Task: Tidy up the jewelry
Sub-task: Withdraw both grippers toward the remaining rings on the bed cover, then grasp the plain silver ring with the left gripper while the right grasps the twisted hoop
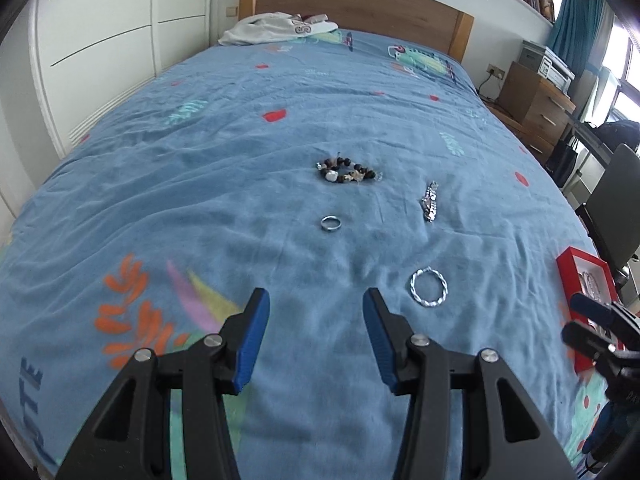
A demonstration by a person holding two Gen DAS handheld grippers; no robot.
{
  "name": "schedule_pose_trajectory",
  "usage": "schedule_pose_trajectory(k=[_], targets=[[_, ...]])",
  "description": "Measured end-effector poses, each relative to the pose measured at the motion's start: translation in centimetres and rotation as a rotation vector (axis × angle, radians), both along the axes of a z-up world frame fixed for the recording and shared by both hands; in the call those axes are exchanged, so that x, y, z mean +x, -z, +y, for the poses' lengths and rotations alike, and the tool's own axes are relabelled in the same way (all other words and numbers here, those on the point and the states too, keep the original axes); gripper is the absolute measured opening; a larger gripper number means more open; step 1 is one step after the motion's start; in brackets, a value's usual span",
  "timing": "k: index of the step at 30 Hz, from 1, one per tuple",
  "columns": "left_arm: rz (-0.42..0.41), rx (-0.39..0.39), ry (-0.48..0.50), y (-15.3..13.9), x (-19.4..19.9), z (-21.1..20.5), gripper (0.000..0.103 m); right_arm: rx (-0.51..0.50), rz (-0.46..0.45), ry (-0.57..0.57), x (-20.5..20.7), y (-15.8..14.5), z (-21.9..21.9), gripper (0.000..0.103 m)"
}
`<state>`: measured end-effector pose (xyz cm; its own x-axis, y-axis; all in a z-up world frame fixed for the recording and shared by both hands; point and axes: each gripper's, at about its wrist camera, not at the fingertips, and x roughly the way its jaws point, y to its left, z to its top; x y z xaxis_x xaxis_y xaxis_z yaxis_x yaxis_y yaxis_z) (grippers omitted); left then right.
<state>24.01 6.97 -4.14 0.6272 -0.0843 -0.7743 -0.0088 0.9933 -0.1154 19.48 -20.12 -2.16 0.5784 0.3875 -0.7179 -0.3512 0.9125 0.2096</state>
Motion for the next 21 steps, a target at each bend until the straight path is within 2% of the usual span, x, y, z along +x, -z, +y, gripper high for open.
schedule_pose_trajectory(k=[10,21], targets=[[0.043,-0.003,0.066,4.6,7.7,-0.8,0.047,0.001,0.046,-0.158,6.2,5.3,5.0,0.065],[0.030,-0.028,0.116,7.2,10.3,-0.9,0.046,-0.062,0.030,-0.272,9.0,8.7,8.1,0.065]])
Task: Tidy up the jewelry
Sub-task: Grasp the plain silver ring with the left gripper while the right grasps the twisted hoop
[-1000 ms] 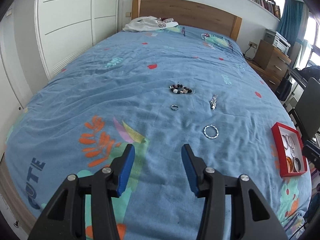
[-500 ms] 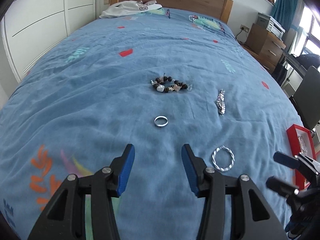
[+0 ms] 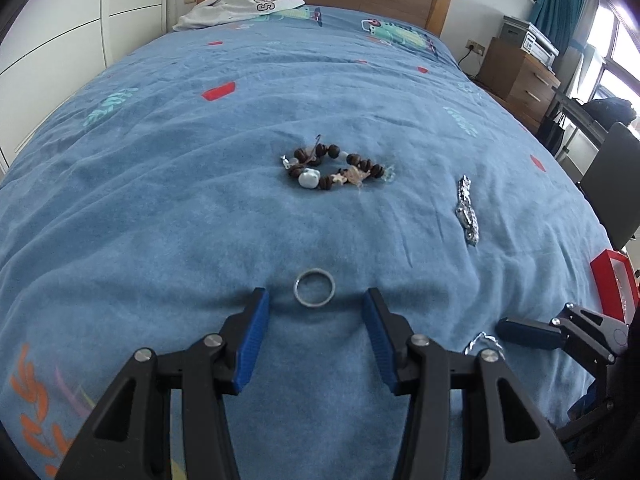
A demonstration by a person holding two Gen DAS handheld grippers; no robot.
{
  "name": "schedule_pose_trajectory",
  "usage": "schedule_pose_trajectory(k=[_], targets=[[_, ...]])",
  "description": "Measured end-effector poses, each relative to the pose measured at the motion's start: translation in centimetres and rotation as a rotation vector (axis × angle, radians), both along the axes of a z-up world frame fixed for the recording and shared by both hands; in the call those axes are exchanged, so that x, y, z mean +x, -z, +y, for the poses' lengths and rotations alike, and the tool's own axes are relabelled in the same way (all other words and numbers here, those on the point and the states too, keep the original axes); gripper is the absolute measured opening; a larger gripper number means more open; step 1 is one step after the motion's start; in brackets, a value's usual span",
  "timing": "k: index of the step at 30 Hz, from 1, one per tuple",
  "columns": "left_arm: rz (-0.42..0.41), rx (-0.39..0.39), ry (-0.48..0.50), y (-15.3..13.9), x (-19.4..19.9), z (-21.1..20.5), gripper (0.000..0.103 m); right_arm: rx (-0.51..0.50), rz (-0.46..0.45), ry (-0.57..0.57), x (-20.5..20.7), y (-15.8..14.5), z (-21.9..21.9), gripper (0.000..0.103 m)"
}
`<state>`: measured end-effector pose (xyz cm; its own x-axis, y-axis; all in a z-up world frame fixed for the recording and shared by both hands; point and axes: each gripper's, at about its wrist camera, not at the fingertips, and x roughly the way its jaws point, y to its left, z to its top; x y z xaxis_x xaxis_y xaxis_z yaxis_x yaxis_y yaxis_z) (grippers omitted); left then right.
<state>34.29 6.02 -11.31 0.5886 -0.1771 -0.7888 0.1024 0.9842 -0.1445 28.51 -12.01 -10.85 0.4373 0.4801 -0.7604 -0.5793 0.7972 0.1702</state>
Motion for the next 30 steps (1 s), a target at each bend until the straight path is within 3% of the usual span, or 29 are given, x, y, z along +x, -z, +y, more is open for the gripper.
schedule_pose_trajectory(k=[18,30], targets=[[-0.064,0.061,-0.016,0.8,-0.3,-1.3,0.045,-0.027,-0.038,0.007,-0.5,0.4,0.3,0.041],[-0.082,0.088,-0.019,0.9,-0.4,-1.7,0.040,-0.043,-0.077,-0.019,-1.2,0.5,0.6,0.040]])
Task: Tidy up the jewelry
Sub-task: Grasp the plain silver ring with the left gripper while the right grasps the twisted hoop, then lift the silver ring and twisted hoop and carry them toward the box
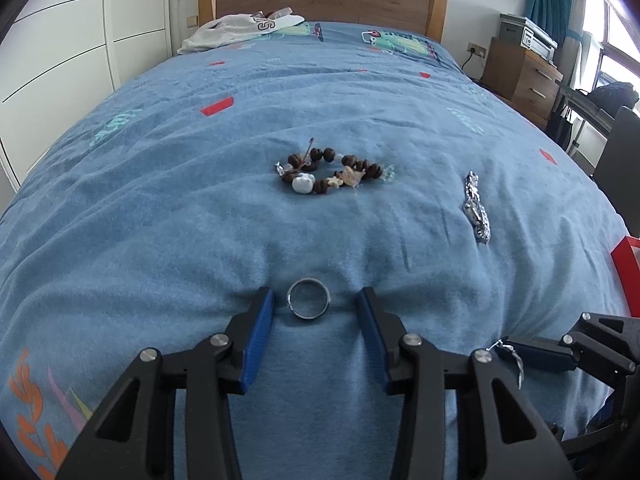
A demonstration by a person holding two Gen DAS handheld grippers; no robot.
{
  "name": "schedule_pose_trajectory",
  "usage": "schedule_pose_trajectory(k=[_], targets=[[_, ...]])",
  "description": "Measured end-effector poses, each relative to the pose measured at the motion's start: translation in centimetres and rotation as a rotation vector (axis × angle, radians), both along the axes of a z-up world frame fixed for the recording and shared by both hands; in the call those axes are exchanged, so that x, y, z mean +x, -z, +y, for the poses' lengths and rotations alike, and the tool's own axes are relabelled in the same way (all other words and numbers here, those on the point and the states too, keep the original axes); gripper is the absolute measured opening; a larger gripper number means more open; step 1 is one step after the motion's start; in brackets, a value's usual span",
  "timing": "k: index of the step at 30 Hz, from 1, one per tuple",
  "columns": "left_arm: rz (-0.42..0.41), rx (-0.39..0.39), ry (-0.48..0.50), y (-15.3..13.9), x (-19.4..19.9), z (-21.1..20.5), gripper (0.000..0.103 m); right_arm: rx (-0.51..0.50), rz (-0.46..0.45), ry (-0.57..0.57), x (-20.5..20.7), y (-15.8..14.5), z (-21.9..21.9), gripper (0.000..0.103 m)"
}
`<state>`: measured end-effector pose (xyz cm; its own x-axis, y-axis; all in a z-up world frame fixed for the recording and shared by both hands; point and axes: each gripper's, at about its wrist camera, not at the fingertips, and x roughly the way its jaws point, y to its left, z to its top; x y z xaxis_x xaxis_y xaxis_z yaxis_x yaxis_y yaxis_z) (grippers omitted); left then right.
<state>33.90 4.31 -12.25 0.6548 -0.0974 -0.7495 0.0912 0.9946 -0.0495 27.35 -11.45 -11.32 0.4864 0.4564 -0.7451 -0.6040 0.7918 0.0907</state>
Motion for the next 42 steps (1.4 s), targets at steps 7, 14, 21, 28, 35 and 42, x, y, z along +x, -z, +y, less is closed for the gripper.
schedule_pose_trajectory(k=[7,14,21,28,35,42], targets=[[-0.005,0.009,0.005,-0.01,0.00,-0.12,0.038,0.005,-0.007,-0.004,-0.17,0.06,-0.18,0.040],[-0.012,0.018,0.010,-0.07,-0.10,-0.32,0.033,0.010,-0.009,-0.005,-0.31,0.04,-0.25,0.040],[-0.018,0.022,0.016,-0.11,-0.08,-0.51,0.030,0.011,-0.016,-0.005,-0.54,-0.02,-0.21,0.040],[-0.020,0.019,0.018,-0.14,-0.25,-0.56,0.025,0.013,-0.018,-0.007,-0.62,-0.08,-0.24,0.040],[-0.020,0.007,0.017,-0.34,-0.30,-0.61,0.019,0.022,-0.020,-0.015,-0.74,-0.22,-0.22,0.040],[-0.020,0.000,0.019,-0.49,-0.50,-0.67,0.019,0.023,-0.022,-0.019,-0.95,-0.38,-0.18,0.040]])
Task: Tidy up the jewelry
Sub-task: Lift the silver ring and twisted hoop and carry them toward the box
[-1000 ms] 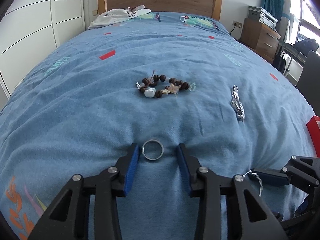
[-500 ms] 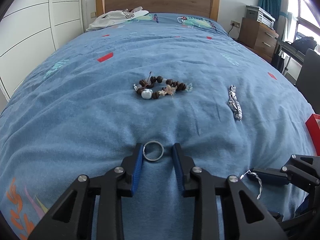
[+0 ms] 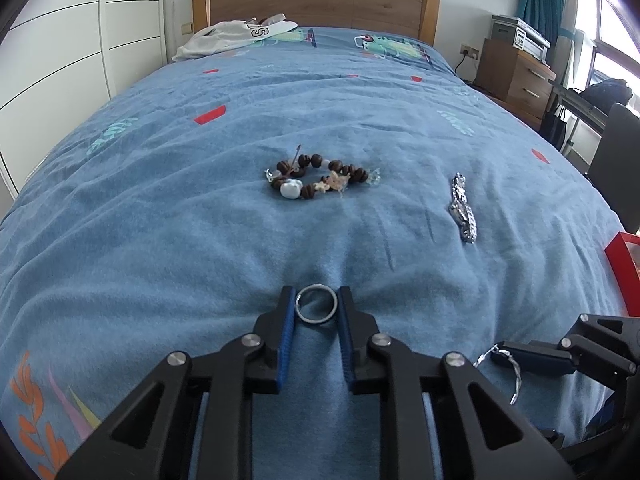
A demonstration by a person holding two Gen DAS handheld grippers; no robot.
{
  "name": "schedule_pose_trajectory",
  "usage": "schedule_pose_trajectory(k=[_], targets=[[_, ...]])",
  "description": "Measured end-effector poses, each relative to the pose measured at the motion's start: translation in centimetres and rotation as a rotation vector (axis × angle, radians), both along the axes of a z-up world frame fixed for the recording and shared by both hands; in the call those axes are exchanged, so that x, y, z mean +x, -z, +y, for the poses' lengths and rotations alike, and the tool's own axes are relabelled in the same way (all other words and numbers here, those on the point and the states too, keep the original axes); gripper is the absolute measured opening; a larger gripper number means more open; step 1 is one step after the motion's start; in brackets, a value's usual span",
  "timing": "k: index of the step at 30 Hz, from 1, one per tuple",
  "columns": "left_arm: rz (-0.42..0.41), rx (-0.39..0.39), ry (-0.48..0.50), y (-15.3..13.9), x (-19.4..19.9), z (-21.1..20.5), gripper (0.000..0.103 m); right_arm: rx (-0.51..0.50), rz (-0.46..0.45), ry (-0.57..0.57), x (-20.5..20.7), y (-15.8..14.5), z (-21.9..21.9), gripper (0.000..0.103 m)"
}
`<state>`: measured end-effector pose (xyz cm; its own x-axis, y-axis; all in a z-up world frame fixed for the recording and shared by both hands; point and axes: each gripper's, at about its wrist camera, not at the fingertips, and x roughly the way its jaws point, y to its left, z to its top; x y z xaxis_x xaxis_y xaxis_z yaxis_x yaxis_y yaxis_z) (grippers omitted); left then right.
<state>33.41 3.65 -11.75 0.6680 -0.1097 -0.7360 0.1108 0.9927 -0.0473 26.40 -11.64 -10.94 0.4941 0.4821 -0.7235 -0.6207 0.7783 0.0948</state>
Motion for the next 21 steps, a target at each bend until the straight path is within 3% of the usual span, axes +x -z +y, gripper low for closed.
schedule_pose_trajectory(k=[14,21], targets=[[0.017,-0.033,0.015,-0.9,-2.0,-0.1,0.019,0.002,-0.003,0.004,-0.9,-0.6,-0.2,0.040],[0.024,-0.034,0.024,-2.2,-4.1,-0.3,0.019,0.056,0.042,0.029,-2.3,-1.3,-1.8,0.040]])
